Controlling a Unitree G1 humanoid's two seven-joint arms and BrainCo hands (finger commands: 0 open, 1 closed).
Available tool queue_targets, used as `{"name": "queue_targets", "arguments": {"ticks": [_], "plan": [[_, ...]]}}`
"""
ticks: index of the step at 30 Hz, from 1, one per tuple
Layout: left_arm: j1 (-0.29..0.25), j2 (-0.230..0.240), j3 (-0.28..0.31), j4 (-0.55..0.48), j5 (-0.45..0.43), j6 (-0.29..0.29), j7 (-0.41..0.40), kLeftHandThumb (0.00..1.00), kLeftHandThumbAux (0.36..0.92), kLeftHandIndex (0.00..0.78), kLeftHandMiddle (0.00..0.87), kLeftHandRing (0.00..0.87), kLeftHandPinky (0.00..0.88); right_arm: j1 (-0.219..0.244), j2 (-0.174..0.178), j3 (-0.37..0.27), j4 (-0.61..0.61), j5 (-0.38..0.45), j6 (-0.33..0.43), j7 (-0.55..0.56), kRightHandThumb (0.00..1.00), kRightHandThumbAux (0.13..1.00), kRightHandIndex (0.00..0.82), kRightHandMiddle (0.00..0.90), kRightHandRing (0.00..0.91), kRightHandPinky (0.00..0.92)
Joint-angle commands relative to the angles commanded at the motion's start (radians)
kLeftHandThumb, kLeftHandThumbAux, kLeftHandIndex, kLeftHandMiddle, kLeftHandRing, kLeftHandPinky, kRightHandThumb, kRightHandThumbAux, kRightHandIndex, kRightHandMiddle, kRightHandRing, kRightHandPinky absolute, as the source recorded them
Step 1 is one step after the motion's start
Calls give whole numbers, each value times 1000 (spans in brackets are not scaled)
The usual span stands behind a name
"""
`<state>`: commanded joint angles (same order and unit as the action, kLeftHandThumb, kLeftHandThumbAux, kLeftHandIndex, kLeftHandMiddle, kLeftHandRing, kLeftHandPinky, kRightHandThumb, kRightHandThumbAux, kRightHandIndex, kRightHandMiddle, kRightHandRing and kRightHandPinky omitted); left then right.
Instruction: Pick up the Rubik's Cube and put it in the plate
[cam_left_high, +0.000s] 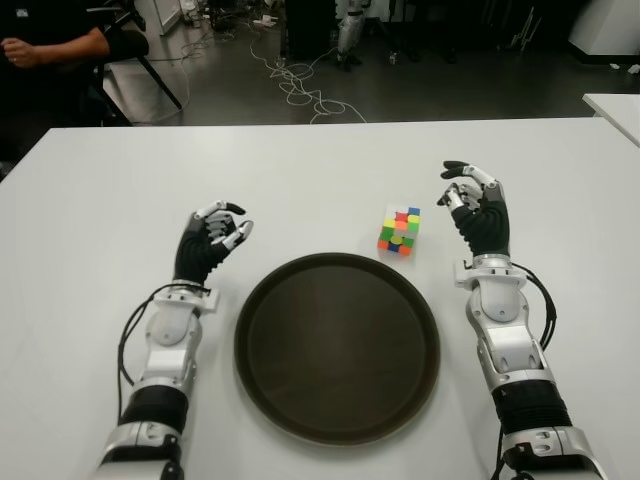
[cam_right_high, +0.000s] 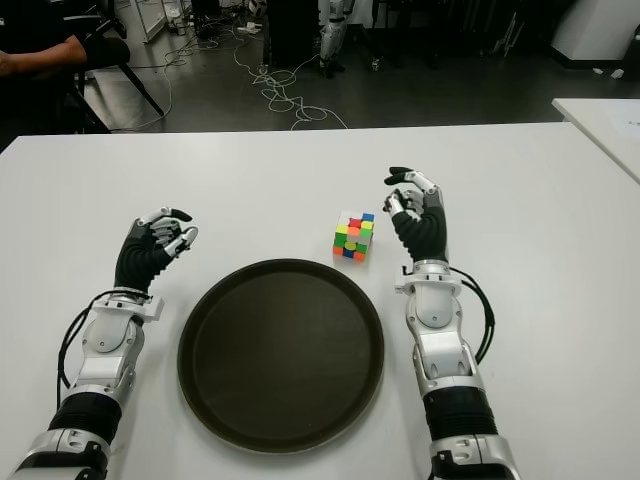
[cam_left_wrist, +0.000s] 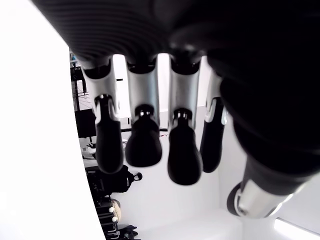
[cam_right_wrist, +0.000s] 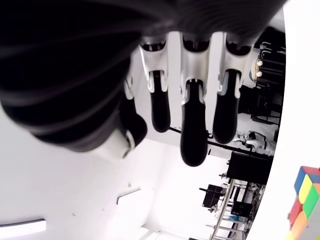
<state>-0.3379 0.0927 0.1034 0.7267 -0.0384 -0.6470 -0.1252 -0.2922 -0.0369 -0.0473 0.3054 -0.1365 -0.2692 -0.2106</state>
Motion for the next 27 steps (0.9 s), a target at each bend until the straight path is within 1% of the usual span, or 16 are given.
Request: {"name": "queue_targets", "arguments": {"ticks": [7, 13, 14, 15, 16, 17, 18, 20, 21, 22, 23, 24, 25, 26, 27], "plan": [[1, -3, 2, -2, -5, 2, -1, 704, 710, 436, 760, 759, 745, -4, 1, -4, 6, 13, 3, 8, 702, 717, 441, 807, 803, 792], [0, -2, 3, -2, 0, 6, 7, 705, 710, 435, 750, 753, 742, -12, -6, 5, 15, -8, 1, 0, 703, 716, 439, 795, 792, 770], [0, -2, 3, -1, 2, 7, 9, 705, 710, 435, 749, 751, 740, -15, -11, 9, 24, -17, -3, -2, 705, 716, 437, 735, 741, 716], [-1, -2, 3, -1, 3, 9, 10, 705, 710, 435, 748, 750, 739, -17, -17, 13, 32, -26, -5, -1, 705, 716, 435, 714, 722, 697], [-1, -2, 3, 0, 3, 9, 11, 704, 710, 435, 745, 747, 735, -19, -21, 15, 38, -33, -7, -1, 701, 717, 430, 627, 640, 615], [-1, -2, 3, 0, 4, 10, 11, 704, 710, 435, 743, 745, 732, -21, -24, 16, 42, -37, -8, -1, 699, 718, 426, 570, 586, 562], [0, -1, 2, -2, 4, 10, 11, 704, 710, 435, 742, 744, 731, -21, -26, 19, 43, -40, -9, 2, 698, 718, 424, 550, 567, 544], [1, -1, 1, -3, 3, 9, 9, 704, 710, 434, 728, 735, 722, -25, -36, 25, 56, -49, -15, 8, 686, 723, 411, 398, 412, 389], [1, -1, 1, -3, 2, 8, 7, 704, 710, 434, 725, 733, 721, -30, -45, 31, 78, -57, -27, 12, 684, 724, 408, 369, 382, 358], [1, -1, 1, -3, 2, 8, 6, 704, 709, 433, 711, 724, 717, -34, -51, 34, 94, -63, -35, 13, 549, 688, 287, 284, 290, 254], [0, -1, 0, -3, 0, 8, 3, 703, 709, 433, 701, 719, 714, -36, -62, 42, 108, -75, -45, 16, 458, 667, 209, 229, 230, 186], [-1, -1, -1, -3, 0, 8, 2, 703, 709, 432, 687, 709, 708, -37, -70, 47, 117, -84, -53, 17, 412, 657, 168, 192, 191, 149], [-2, -1, -1, -4, -1, 9, -1, 701, 709, 430, 666, 695, 699, -37, -78, 53, 121, -94, -58, 19, 345, 644, 109, 138, 134, 95], [-2, -2, -2, -5, -2, 10, -2, 699, 710, 428, 636, 671, 680, -38, -84, 57, 125, -100, -63, 19, 292, 634, 69, 92, 86, 61], [-1, -2, -2, -9, -5, 15, -6, 698, 710, 427, 625, 662, 673, -38, -93, 65, 129, -115, -69, 19, 273, 631, 55, 76, 69, 48]]}}
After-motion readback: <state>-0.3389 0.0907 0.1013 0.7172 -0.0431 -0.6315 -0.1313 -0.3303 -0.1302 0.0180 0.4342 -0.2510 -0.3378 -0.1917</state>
